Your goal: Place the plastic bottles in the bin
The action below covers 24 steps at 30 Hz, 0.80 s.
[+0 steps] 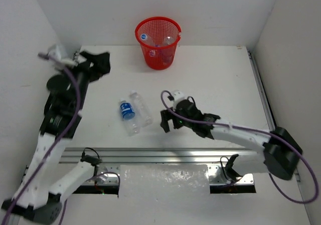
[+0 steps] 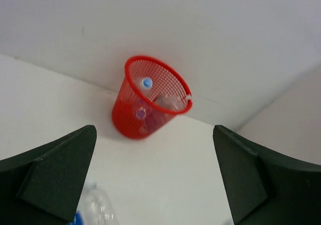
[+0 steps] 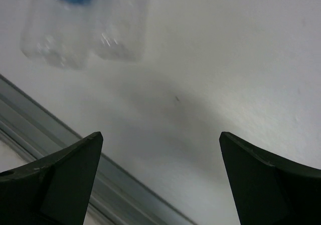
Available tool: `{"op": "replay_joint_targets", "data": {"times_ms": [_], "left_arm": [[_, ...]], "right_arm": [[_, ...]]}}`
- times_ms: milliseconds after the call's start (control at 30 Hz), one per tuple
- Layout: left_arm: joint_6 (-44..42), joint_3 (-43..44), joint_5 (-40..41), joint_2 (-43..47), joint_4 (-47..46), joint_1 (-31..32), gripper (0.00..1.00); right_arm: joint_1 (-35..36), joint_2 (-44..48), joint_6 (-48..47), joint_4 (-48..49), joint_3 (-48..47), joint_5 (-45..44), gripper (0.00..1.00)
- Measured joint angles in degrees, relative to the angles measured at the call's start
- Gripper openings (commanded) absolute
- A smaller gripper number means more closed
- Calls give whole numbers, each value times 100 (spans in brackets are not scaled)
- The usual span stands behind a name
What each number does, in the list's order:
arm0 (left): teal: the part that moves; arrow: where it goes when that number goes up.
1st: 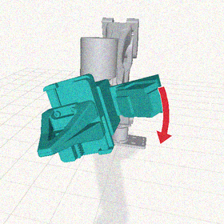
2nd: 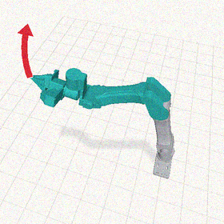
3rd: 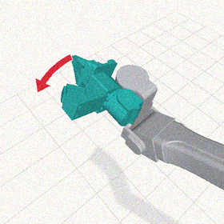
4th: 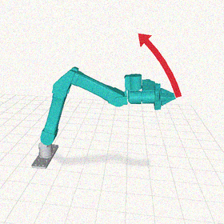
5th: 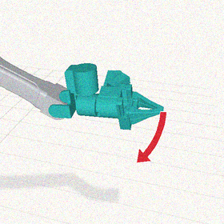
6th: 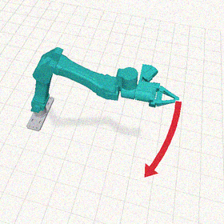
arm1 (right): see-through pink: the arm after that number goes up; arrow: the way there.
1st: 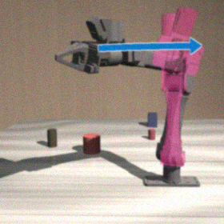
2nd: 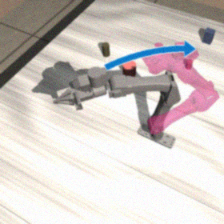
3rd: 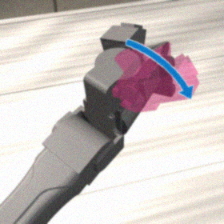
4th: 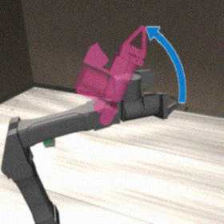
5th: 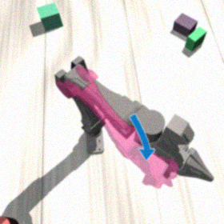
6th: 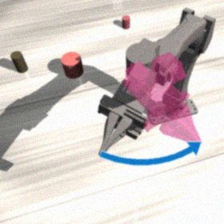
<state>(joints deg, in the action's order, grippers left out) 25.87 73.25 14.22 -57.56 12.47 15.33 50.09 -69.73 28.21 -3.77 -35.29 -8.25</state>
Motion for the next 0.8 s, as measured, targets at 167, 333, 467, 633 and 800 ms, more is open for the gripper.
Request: {"op": "replay_joint_targets", "data": {"times_ms": [167, 333, 467, 633, 800], "left_arm": [[192, -1714, -111, 2122, 435, 2, 100], [72, -2684, -212, 2702, 1204, 2, 100], [-39, -3156, -184, 3045, 1620, 2, 100], [-122, -3211, -210, 3294, 1626, 2, 100], [-170, -3211, -417, 3174, 1593, 2, 100]], "right_arm": [[0, -1744, -107, 146, -1665, 166, 98], [4, -3228, -136, -11, -2977, 291, 90], [4, -4022, -170, -227, -3447, 339, 86], [-42, -4544, -210, -334, -3585, 245, 70], [-326, -4465, -376, -35, -3263, 260, 33]]}}
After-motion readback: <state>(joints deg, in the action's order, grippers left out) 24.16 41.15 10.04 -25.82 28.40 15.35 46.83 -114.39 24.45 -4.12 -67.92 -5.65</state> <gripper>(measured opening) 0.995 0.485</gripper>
